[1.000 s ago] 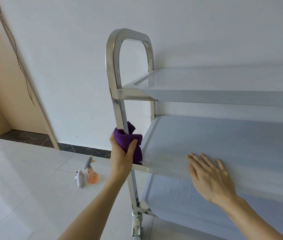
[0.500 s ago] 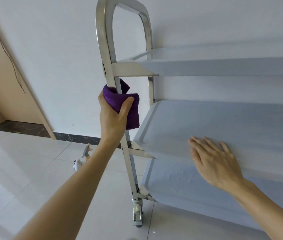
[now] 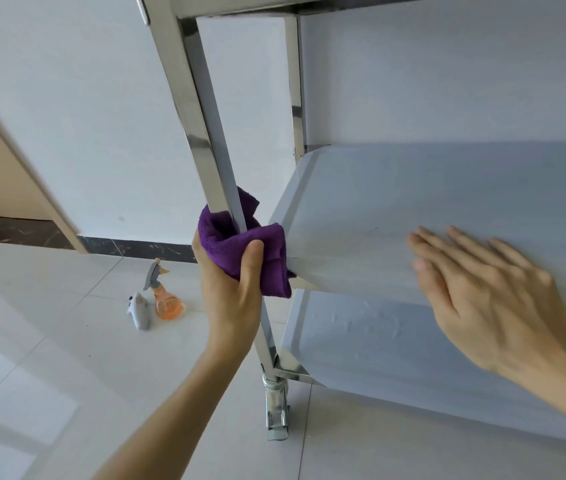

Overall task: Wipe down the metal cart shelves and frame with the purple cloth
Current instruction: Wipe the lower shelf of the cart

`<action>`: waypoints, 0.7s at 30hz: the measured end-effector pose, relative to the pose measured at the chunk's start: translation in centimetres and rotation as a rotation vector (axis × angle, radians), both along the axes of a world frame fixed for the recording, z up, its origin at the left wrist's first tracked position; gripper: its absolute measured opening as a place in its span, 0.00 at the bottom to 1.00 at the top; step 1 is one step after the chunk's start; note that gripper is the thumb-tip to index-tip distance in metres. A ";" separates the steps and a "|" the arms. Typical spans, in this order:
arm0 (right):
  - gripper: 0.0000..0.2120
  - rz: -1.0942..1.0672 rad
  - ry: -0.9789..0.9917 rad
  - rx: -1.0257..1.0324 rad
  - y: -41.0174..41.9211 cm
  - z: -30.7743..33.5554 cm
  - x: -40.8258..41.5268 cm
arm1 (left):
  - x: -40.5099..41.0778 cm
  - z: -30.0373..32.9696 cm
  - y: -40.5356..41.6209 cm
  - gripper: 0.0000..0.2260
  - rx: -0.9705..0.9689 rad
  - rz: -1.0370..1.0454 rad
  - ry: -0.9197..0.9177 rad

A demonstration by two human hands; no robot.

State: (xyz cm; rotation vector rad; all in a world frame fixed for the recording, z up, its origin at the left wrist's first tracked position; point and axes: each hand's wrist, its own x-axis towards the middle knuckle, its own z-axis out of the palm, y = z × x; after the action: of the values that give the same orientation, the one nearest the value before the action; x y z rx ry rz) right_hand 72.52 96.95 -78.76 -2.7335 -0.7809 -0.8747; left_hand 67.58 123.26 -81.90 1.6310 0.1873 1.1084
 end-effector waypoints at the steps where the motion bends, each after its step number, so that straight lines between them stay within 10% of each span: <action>1: 0.25 0.004 -0.026 0.012 0.0 -0.3 0.1 | 0.2 -0.3 -0.1 0.27 -0.001 0.004 -0.013; 21: 0.33 0.092 -0.223 0.047 -2.8 -1.7 -0.6 | -4.3 -1.4 -2.0 0.20 0.149 -0.044 0.119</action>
State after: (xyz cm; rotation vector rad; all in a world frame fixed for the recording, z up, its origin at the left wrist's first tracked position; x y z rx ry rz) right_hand 71.95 94.19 -80.42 -2.5663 -0.9051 -1.1754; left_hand 63.27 121.26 -83.31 1.8272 0.1480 1.0129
